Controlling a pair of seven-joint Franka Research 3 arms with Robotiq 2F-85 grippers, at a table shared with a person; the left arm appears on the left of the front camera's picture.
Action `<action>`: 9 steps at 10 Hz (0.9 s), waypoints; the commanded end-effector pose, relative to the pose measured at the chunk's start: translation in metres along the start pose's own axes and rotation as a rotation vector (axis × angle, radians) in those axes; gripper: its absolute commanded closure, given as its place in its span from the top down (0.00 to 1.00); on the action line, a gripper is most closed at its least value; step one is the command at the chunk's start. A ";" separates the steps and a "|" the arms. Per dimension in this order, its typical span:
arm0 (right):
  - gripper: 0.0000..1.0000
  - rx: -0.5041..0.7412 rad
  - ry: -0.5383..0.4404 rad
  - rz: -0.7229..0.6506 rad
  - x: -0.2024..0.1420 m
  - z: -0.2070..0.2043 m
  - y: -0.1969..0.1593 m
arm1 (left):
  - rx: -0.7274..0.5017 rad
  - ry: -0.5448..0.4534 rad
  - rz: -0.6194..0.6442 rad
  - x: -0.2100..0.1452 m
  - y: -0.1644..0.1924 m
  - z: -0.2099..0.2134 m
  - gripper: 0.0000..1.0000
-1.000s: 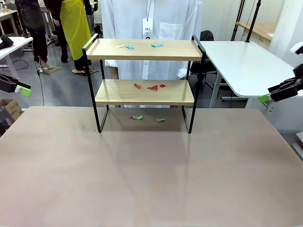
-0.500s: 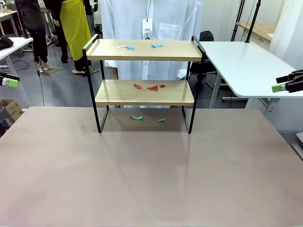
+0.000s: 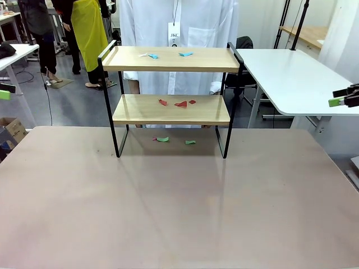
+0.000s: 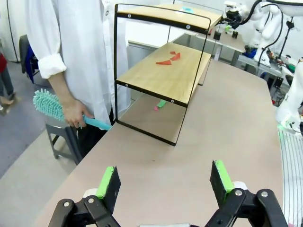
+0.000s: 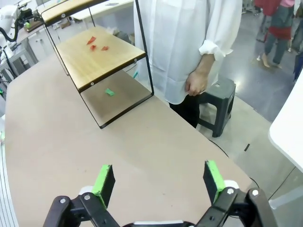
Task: Clean the shelf.
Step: Pick up the Duster handed by the human.
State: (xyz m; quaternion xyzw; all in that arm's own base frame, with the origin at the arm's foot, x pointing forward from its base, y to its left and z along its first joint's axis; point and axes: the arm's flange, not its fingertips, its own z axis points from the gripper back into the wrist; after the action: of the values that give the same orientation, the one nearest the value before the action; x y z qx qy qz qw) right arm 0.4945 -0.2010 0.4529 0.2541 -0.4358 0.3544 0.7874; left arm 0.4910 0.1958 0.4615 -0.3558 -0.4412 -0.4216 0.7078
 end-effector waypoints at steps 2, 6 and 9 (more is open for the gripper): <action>1.00 -0.003 -0.050 0.020 0.004 -0.001 -0.001 | -0.007 0.028 -0.091 0.005 -0.004 0.003 1.00; 1.00 -0.011 -0.064 0.019 0.003 -0.002 -0.005 | 0.004 0.037 -0.126 0.006 -0.007 0.005 1.00; 1.00 -0.008 -0.030 -0.009 0.004 0.002 -0.002 | 0.026 0.021 -0.127 0.010 -0.009 0.006 1.00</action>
State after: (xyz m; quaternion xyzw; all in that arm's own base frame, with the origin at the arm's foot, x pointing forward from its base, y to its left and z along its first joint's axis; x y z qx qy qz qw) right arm 0.4959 -0.2034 0.4560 0.2589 -0.4487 0.3428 0.7837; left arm 0.4881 0.1981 0.4712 -0.3236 -0.4542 -0.4582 0.6922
